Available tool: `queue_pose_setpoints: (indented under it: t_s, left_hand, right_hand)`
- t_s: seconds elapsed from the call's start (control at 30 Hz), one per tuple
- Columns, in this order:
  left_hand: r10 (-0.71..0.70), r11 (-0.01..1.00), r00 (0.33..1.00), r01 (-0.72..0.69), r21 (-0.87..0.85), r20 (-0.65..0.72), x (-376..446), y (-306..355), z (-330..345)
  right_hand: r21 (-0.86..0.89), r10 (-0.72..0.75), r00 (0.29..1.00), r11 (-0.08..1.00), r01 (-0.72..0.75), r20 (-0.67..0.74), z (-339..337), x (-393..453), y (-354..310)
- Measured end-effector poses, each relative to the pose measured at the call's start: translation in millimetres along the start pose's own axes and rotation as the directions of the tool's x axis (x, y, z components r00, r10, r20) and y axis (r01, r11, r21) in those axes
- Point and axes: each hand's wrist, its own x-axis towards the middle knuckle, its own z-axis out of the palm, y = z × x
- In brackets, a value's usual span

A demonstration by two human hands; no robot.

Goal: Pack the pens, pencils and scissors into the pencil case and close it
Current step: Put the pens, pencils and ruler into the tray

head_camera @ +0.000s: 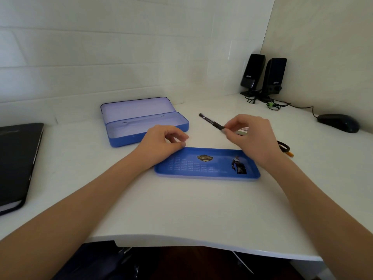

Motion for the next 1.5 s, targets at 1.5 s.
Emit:
queue_pose_setpoints:
  t_s: [1.5]
  left_hand:
    - [-0.101, 0.967, 0.99, 0.121, -0.223, 0.099, 5, -7, -7]
  right_hand:
    - [0.14, -0.139, 0.93, 0.985, 0.097, 0.34, 13, -7, -6]
